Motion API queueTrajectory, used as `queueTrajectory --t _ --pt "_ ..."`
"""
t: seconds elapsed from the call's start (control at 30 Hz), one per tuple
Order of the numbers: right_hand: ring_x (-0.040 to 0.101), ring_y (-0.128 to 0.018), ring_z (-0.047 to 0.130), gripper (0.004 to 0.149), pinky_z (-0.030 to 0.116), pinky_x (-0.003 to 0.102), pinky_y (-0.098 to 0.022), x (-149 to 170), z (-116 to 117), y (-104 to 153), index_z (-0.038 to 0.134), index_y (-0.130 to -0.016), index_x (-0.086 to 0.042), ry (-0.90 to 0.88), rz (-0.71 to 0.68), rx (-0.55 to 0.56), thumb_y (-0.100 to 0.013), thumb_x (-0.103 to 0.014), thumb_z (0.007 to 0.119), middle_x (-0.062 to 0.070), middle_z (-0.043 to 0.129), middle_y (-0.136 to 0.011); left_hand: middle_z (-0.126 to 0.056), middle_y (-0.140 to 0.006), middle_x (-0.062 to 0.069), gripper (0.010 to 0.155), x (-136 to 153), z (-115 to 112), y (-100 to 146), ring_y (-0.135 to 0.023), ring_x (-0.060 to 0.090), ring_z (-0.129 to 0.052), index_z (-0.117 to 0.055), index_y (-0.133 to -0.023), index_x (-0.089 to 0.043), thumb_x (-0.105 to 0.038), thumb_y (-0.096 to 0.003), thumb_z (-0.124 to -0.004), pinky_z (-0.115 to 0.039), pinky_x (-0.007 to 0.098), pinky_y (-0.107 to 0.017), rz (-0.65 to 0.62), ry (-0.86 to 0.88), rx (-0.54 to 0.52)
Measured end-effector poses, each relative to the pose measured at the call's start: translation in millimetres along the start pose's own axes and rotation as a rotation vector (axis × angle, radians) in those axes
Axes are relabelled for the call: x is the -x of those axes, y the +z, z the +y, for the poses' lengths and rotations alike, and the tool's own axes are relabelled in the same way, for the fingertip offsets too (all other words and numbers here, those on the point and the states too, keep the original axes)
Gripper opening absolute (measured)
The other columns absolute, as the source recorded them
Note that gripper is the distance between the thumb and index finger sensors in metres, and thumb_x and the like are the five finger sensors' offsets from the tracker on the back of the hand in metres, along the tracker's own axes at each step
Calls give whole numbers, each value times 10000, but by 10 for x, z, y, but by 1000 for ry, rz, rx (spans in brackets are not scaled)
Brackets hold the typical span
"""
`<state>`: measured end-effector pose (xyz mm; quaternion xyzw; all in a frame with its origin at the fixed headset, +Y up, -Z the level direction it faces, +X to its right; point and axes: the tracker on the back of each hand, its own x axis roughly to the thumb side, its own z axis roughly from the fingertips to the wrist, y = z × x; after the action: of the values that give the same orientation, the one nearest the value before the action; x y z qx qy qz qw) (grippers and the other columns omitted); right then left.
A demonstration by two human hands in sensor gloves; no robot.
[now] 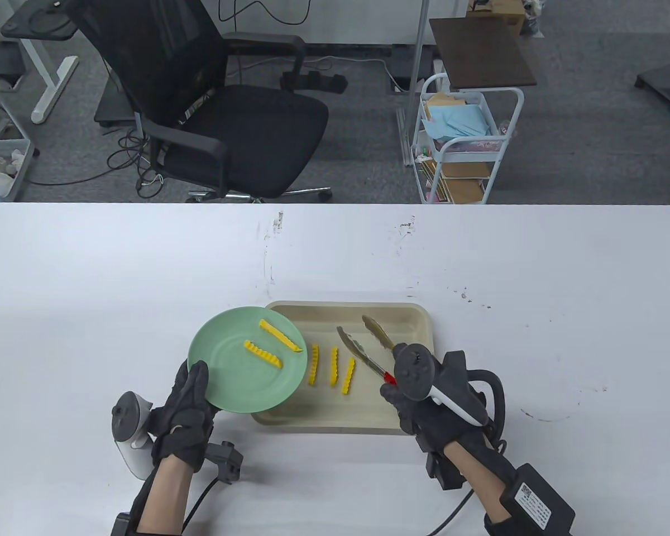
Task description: Hold plate and receive fries gripped by tongs from baking tray
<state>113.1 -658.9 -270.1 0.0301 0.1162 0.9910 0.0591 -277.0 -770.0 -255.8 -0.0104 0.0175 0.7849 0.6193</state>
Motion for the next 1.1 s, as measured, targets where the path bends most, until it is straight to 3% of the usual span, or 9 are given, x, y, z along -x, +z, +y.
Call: queueTrajectory --t 0.23,0.27,0.37,0.67,0.77,0.8,1.1 --pt "218 -188 1021 679 893 414 -109 -50 254 -24 536 -1029 -235 34 -7 -110 -459 -564 704 223 889 -705 -642 -936 141 646 -2 6 2 -594 283 -870 -203 -1095 -6 -396 -655 -470 -646 602 -578 -1 -2 1" --pt "215 -187 1022 679 894 412 -108 -67 273 -26 536 -1029 -233 34 -10 -128 -460 -565 702 128 902 -706 -643 -935 142 645 -2 7 3 -594 283 -870 -204 -1095 -7 -396 -655 -470 -646 601 -578 0 -4 2" --pt "216 -182 1025 674 896 411 -104 -104 308 -41 544 -1026 -230 30 -12 -139 -461 -561 701 145 907 -682 -642 -936 142 646 -2 8 3 -594 284 -870 -204 -1095 -6 -397 -655 -470 -646 602 -578 1 -8 3" --pt "223 -168 1026 613 892 423 -100 -201 352 -43 555 -1011 -268 117 1 -82 -471 -514 709 111 923 -655 -639 -938 143 648 -3 4 2 -598 286 -868 -201 -1095 -6 -398 -655 -471 -643 603 -581 1 -9 8" --pt "226 -161 1030 590 896 426 -97 -189 358 -58 569 -1003 -275 84 -11 -92 -474 -494 714 99 932 -651 -640 -937 144 649 0 4 3 -597 287 -868 -201 -1095 -5 -398 -655 -472 -643 604 -580 3 -12 9" --pt "227 -156 1032 583 898 428 -93 -176 364 -66 577 -998 -274 65 -19 -93 -474 -486 720 218 923 -636 -639 -937 144 648 0 3 3 -598 287 -867 -201 -1095 -6 -398 -655 -471 -642 603 -580 4 -12 8" --pt "224 -133 1043 566 911 427 -76 139 322 -164 616 -979 -269 -106 11 -71 -465 -469 742 219 940 -621 -639 -938 143 648 -1 1 4 -597 286 -868 -200 -1095 -6 -397 -655 -470 -643 603 -580 3 -9 5"
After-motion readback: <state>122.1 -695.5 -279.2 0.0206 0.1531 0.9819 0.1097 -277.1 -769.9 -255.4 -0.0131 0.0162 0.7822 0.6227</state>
